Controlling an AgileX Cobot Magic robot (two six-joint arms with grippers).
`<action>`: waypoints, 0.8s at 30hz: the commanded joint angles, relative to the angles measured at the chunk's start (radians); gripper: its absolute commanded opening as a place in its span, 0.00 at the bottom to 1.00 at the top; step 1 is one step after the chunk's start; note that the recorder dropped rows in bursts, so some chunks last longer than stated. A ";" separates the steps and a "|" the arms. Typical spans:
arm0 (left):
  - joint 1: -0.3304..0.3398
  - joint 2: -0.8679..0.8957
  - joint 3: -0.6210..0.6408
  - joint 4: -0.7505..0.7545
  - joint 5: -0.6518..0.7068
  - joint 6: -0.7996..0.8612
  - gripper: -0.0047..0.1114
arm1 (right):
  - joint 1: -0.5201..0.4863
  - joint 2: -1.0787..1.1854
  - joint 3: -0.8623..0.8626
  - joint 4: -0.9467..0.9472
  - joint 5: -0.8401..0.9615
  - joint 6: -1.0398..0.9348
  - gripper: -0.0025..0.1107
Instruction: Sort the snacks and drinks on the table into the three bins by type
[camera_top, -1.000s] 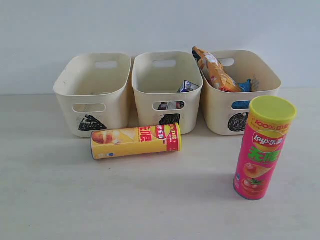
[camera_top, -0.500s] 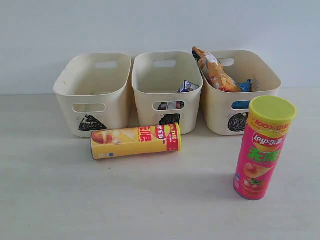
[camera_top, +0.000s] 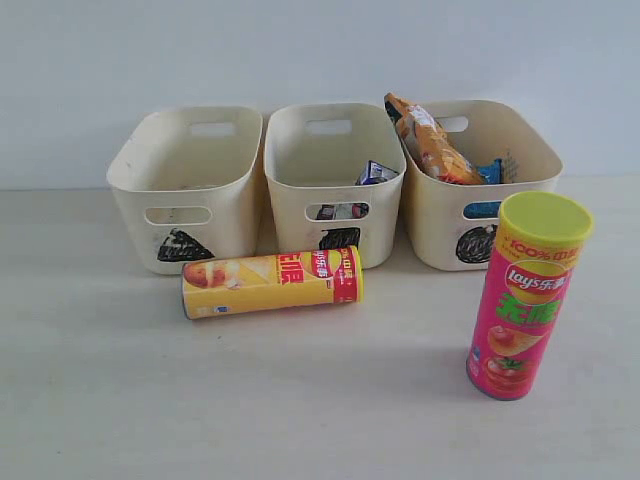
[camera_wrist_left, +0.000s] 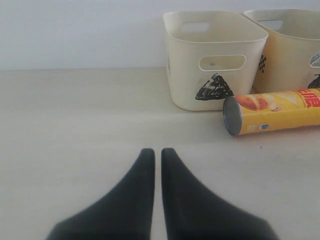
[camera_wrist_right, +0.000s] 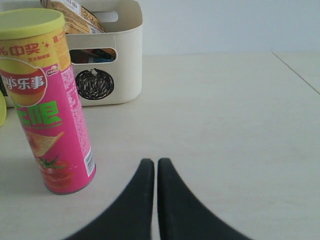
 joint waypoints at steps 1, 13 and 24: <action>0.003 -0.003 0.003 -0.001 0.003 0.008 0.08 | 0.002 -0.006 0.004 -0.004 -0.007 0.000 0.02; 0.003 -0.003 0.003 -0.001 0.003 0.008 0.08 | 0.002 -0.006 0.004 -0.025 -0.082 -0.041 0.02; 0.003 -0.003 0.003 -0.001 0.003 0.008 0.08 | 0.002 -0.006 0.004 0.008 -0.544 0.222 0.02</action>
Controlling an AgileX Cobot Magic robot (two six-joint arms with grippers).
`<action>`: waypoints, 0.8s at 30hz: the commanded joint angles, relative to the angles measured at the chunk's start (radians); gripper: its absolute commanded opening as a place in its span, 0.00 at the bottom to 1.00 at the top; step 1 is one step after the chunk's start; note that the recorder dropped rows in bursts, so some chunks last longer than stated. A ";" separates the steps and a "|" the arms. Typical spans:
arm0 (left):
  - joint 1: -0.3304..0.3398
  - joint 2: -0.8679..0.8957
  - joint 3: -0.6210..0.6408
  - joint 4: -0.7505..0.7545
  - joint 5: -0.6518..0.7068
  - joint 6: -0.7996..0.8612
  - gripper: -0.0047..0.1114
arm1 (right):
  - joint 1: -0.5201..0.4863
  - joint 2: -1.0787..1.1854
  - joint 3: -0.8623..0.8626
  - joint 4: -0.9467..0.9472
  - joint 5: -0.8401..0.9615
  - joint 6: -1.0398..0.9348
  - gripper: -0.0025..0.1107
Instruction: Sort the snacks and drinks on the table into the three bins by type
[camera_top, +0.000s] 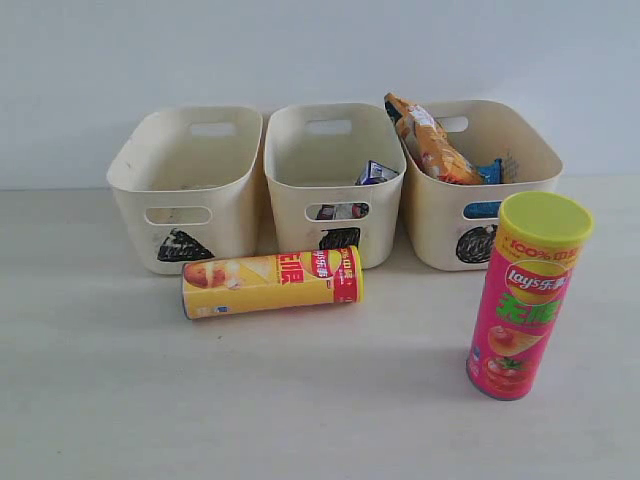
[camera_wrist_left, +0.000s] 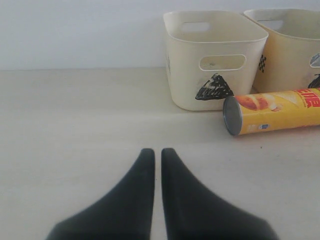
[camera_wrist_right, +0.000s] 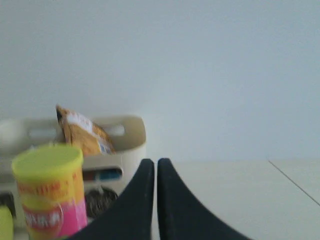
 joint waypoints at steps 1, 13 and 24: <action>0.003 -0.003 0.003 -0.001 0.001 0.008 0.08 | 0.002 -0.006 0.002 0.013 -0.163 0.198 0.02; 0.003 -0.003 0.003 -0.001 0.001 0.008 0.08 | 0.002 0.157 -0.193 -0.064 -0.155 0.279 0.02; 0.003 -0.003 0.003 -0.001 0.001 0.008 0.08 | 0.002 0.528 -0.524 -0.150 0.144 0.208 0.02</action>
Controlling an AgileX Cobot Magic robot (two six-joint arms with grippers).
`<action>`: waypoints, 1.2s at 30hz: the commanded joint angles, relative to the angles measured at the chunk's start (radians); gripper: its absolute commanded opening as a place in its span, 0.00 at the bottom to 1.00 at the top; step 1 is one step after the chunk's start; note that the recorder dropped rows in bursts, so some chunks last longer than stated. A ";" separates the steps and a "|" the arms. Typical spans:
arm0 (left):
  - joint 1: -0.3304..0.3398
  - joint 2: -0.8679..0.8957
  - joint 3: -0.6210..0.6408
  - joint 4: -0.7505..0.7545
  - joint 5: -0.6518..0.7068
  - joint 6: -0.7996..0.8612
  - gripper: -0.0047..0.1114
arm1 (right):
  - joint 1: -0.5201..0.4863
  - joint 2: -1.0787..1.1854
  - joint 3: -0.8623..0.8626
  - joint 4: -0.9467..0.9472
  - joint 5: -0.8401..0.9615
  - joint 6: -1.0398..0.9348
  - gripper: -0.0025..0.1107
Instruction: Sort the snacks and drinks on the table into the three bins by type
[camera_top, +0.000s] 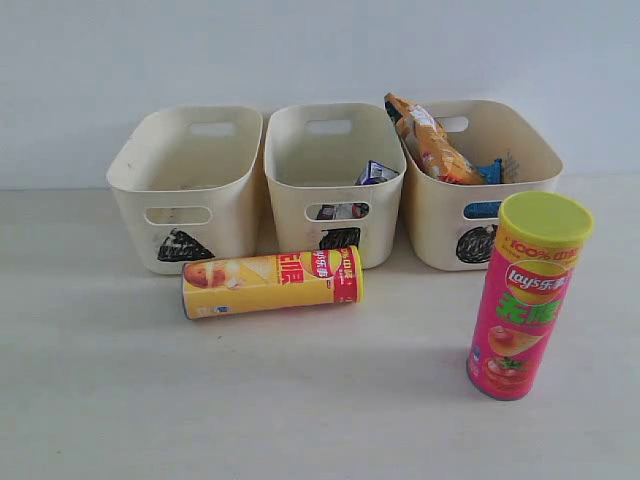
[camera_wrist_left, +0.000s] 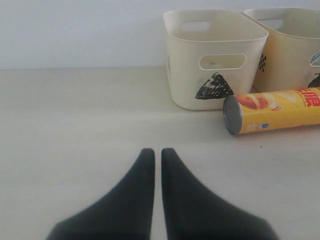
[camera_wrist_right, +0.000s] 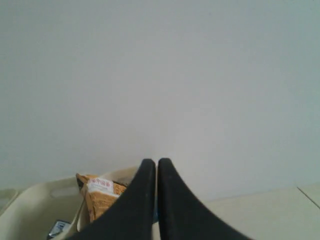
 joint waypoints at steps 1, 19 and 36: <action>0.003 -0.003 0.003 -0.001 -0.001 0.008 0.08 | 0.002 0.130 -0.094 -0.020 0.121 -0.061 0.02; 0.003 -0.003 0.003 -0.001 -0.001 0.008 0.08 | 0.091 0.475 0.418 -0.088 -0.568 -0.176 0.02; 0.003 -0.003 0.003 -0.001 -0.001 0.008 0.08 | 0.091 0.972 0.385 -0.312 -0.999 -0.069 0.92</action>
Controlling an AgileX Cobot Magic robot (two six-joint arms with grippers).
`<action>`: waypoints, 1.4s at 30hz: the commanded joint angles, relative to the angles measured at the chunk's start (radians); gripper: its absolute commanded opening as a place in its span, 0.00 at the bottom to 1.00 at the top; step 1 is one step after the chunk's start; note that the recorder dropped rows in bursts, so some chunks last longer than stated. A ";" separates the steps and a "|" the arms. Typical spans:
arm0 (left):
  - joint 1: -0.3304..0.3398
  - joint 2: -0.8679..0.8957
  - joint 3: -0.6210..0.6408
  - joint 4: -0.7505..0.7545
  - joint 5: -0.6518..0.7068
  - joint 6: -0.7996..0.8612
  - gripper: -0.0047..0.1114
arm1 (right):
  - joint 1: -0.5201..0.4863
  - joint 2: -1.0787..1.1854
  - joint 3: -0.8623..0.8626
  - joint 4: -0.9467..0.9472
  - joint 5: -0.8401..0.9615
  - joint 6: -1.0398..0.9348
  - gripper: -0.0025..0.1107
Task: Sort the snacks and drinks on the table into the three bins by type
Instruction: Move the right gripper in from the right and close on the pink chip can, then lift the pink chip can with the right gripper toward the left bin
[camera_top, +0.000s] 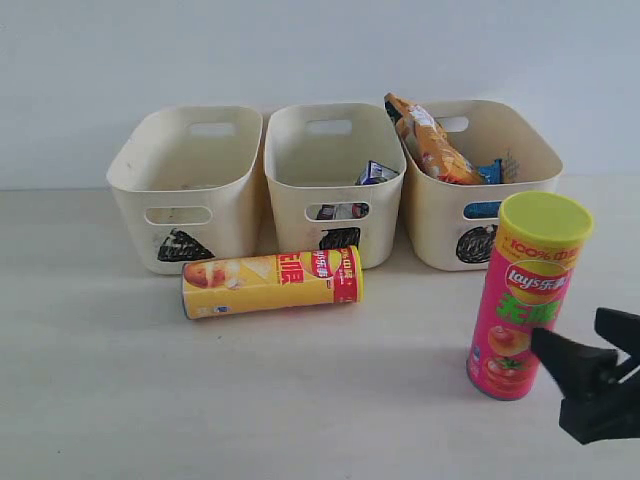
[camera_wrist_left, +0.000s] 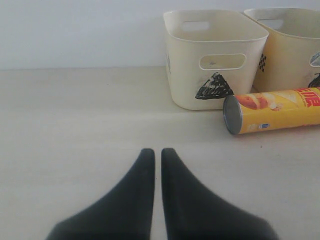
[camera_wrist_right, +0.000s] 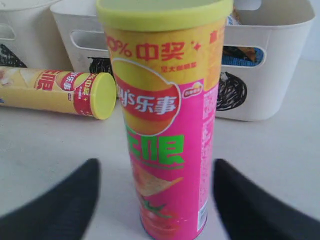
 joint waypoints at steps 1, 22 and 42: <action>0.003 -0.003 0.003 -0.001 -0.001 0.008 0.08 | 0.001 0.084 -0.040 -0.009 -0.042 0.022 0.95; 0.003 -0.003 0.003 -0.001 -0.001 0.008 0.08 | 0.001 0.311 -0.287 -0.076 -0.037 0.068 0.94; 0.003 -0.003 0.003 -0.001 -0.001 0.008 0.08 | 0.001 0.394 -0.343 -0.080 -0.021 0.083 0.02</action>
